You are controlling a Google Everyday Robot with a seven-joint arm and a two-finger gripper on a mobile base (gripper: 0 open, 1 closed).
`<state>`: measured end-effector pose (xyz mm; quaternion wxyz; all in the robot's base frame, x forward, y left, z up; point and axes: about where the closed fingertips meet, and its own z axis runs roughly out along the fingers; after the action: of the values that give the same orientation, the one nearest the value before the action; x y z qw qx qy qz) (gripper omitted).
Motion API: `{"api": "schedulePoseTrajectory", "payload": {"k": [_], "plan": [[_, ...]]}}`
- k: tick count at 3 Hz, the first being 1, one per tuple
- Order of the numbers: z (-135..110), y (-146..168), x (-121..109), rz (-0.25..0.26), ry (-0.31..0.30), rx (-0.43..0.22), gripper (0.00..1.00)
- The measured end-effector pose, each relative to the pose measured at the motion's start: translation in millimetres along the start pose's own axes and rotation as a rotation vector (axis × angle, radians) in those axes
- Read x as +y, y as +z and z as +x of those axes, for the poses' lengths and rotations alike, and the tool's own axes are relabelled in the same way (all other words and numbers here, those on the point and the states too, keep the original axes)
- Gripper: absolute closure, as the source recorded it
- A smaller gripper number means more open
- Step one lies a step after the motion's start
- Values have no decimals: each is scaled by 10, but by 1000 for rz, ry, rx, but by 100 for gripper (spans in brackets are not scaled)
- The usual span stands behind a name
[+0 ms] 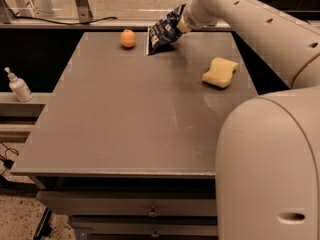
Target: Move blue chip bag near orange
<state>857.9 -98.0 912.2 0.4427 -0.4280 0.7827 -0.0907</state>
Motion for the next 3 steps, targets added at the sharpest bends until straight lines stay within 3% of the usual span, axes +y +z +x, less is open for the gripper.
{"api": "schedulePoseTrajectory", "payload": {"k": [1,2,3], "plan": [[-43,57,93,-19,20,4,100],[-6,73,134,-25,42,22,84],[40,67,149,-25,56,36,58]]}}
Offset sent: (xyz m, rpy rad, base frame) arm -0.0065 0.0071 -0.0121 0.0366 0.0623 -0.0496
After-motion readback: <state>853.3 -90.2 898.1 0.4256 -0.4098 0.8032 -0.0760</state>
